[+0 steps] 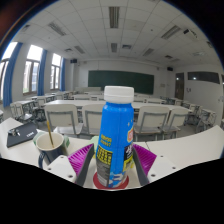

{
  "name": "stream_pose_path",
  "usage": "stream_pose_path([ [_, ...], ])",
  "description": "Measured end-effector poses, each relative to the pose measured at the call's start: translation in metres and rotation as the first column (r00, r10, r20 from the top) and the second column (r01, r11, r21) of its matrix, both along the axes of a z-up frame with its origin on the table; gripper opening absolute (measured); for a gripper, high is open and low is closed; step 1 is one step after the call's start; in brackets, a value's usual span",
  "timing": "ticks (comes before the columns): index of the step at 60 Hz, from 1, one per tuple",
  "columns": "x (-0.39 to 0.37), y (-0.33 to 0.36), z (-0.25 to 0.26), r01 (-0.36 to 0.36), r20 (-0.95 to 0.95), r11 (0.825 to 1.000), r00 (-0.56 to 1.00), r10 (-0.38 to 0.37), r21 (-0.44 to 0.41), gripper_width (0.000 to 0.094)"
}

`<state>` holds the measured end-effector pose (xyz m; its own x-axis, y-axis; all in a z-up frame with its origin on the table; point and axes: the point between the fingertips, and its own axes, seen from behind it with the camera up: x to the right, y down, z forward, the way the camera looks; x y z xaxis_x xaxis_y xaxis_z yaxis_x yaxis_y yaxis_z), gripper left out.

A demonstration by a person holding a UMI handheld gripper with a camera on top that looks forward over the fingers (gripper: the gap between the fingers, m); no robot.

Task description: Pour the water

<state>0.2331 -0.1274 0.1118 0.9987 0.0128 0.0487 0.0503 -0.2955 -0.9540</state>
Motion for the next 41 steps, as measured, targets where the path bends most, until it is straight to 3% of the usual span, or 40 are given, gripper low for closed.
stream_pose_path([
  [2,0.004,-0.018,0.0,0.002,-0.012,1.0,1.0,-0.003,-0.024,0.0869],
  [7,0.01,-0.051,0.002,0.008,-0.016,0.998,1.0,-0.009,-0.056,0.0849],
  [23,0.009,-0.18,0.042,0.048,-0.067,0.999,0.997,-0.048,0.006,0.0848],
  [41,-0.012,-0.202,0.025,0.046,0.004,0.998,0.999,-0.046,-0.03,0.0842],
])
